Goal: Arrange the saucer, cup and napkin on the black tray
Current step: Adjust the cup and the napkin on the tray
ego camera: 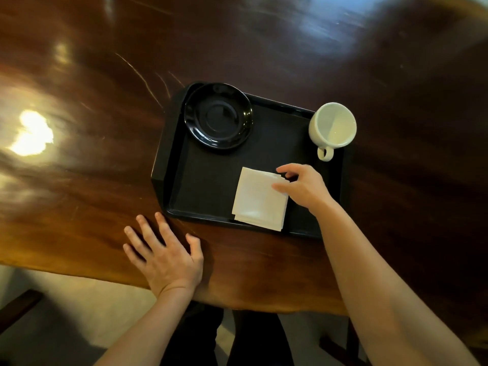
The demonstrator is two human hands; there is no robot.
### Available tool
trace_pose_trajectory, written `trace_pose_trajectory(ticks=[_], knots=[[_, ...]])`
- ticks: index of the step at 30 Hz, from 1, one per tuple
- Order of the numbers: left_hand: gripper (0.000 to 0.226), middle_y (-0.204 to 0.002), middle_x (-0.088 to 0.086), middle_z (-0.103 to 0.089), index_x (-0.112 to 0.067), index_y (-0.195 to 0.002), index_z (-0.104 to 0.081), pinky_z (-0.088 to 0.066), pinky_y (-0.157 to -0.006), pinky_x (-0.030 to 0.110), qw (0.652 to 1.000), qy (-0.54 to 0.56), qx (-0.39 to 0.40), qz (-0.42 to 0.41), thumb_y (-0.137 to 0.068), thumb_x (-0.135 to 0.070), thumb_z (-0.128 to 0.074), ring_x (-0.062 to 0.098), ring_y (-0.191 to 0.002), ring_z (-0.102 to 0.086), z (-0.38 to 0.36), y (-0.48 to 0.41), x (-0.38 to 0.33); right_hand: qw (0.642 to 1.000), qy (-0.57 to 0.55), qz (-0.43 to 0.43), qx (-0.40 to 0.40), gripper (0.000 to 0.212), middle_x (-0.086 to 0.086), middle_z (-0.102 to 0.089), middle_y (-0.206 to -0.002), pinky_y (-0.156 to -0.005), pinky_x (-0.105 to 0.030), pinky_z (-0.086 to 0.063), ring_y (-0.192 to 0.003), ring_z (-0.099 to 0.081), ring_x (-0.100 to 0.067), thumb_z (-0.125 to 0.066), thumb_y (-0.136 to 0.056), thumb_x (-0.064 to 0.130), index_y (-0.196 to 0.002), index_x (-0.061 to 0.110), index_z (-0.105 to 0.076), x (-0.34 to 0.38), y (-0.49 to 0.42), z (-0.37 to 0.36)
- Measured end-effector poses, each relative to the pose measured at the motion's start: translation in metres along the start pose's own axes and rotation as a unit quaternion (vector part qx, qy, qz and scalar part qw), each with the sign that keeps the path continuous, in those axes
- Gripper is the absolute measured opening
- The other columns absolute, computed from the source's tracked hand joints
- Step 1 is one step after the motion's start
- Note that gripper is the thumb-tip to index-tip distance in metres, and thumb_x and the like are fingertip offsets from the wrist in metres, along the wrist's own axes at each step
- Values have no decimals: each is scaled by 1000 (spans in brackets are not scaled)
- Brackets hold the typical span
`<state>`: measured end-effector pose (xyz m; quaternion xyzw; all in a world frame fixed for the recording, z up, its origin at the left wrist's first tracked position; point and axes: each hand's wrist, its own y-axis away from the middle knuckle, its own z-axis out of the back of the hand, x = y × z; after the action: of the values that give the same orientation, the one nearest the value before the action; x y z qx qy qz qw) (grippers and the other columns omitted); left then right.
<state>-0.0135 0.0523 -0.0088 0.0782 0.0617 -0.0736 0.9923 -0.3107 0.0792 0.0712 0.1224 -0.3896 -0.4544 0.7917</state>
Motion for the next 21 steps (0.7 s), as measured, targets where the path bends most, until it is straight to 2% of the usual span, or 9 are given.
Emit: trace_pose_trajectory(ticks=[3, 5, 9, 10, 13, 14, 17, 20, 21], knots=[[81, -168, 24, -24, -9, -160, -33, -9, -124, 62, 1000, 2, 2, 2, -93, -53, -41, 49, -157, -15, 0, 0, -1, 999, 18, 22, -19, 42, -1, -58, -106, -62, -14, -36, -89, -53, -11, -77, -83, 22, -123, 22, -66, -8, 4, -7], [81, -168, 24, -24, -8, -160, -34, -9, -124, 63, 1000, 5, 1, 5, -93, -52, -41, 49, -157, -15, 0, 1, -1, 999, 25, 28, -33, 35, -1, -60, -99, -61, -15, -37, -87, -55, -13, -78, -80, 20, -114, 20, -67, -7, 5, -9], [80, -168, 24, -24, -8, -160, -33, -9, -124, 63, 1000, 9, -7, 3, -93, -51, -41, 49, -156, -14, -3, 0, 0, 1000, 12, -5, -2, 20, -3, -63, -84, -60, -31, -57, -75, -62, -17, -77, -76, 14, -92, 13, -65, 0, 0, -7], [81, -168, 24, -23, -7, -160, -32, -8, -124, 63, 1000, 10, -8, 5, -93, -51, -41, 49, -156, -14, -3, 0, 1, 1000, 8, -8, 8, 17, -5, -65, -83, -58, -29, -58, -72, -63, -18, -75, -76, 12, -90, 13, -65, 1, -1, -5], [81, -168, 23, -22, -8, -160, -31, -8, -124, 63, 1000, 13, -12, 4, -93, -52, -40, 49, -156, -14, -4, 0, 2, 1000, -8, -10, 22, 11, -4, -66, -73, -46, -13, -45, -58, -64, -13, -72, -79, 11, -84, 16, -63, 2, -4, 0], [80, -168, 23, -22, -8, -160, -30, -8, -124, 63, 1000, 15, -14, 3, -93, -52, -40, 49, -156, -14, -5, 0, 2, 1000, -11, -13, 19, 11, -3, -65, -72, -45, -12, -43, -55, -65, -12, -71, -80, 11, -82, 17, -63, 2, -4, 1], [80, -168, 24, -22, -8, -160, -30, -8, -124, 64, 1000, 17, -19, 2, -93, -51, -39, 50, -156, -14, -5, 0, 2, 998, -37, -35, -26, 8, -7, -67, -82, -50, -17, -46, -67, -69, -19, -68, -83, 11, -85, 17, -62, 0, -5, 0], [80, -168, 24, -22, -7, -160, -30, -9, -124, 64, 1000, 19, -16, 3, -93, -51, -39, 50, -156, -14, -4, 0, 1, 987, -82, -78, -111, 8, -8, -66, -90, -45, -19, -48, -75, -69, -24, -63, -86, 13, -83, 18, -59, -5, -5, 0], [80, -168, 24, -22, -7, -160, -30, -9, -124, 64, 1000, 20, -15, 3, -93, -50, -40, 50, -156, -13, -3, 0, 1, 983, -90, -88, -137, 11, -8, -66, -91, -48, -20, -50, -76, -70, -23, -63, -87, 14, -81, 21, -57, -7, -5, 1]])
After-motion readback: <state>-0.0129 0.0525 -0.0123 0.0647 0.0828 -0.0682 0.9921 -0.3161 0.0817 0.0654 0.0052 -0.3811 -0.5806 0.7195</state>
